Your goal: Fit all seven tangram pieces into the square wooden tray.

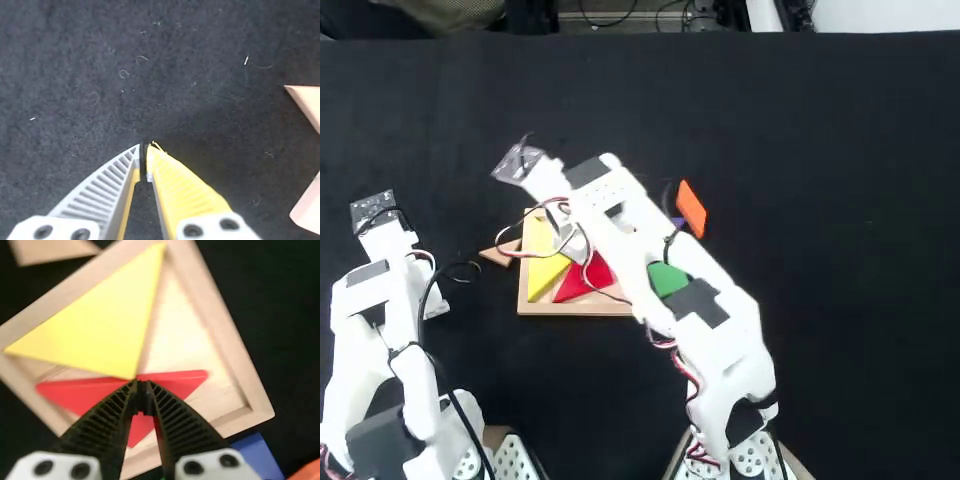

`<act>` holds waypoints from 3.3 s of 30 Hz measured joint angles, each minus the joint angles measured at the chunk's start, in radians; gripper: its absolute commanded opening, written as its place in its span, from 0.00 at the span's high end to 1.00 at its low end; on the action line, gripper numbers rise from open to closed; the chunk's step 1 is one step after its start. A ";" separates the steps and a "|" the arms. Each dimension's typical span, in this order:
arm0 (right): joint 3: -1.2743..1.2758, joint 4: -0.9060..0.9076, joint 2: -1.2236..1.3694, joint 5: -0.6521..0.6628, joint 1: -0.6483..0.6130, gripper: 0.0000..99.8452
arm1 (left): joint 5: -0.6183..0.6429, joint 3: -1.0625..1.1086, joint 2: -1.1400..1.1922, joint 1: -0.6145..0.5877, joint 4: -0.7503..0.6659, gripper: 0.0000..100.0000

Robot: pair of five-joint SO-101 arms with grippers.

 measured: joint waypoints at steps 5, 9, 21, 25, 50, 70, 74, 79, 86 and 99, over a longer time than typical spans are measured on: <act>-0.044 0.121 -0.020 0.014 0.008 0.98 | 0.000 0.000 0.000 0.000 0.000 0.97; -0.046 0.242 -0.103 0.049 0.011 0.90 | 0.000 0.000 0.000 0.000 0.000 0.97; 0.152 0.270 -0.190 0.437 -0.055 0.72 | 0.000 0.000 0.000 0.000 0.000 0.97; 0.279 0.152 -0.190 0.448 -0.066 0.72 | 0.000 0.000 0.000 0.000 0.000 0.97; 0.356 -0.121 -0.201 0.496 0.063 0.72 | 0.000 0.000 0.000 0.005 0.000 0.97; 0.184 -0.049 -0.161 -0.344 0.006 0.72 | 0.000 0.000 0.000 0.005 0.000 0.97; 0.150 -0.049 -0.066 -0.350 0.008 0.72 | 0.000 0.000 0.000 0.005 0.000 0.97; 0.058 -0.041 0.028 -0.347 0.008 0.73 | 0.000 0.000 0.000 0.005 0.000 0.97; -0.072 0.051 0.101 -0.258 0.000 0.95 | 0.000 0.000 0.000 0.005 0.000 0.97; -0.167 0.307 0.160 -0.164 -0.037 0.74 | 0.000 0.000 0.000 0.005 0.000 0.97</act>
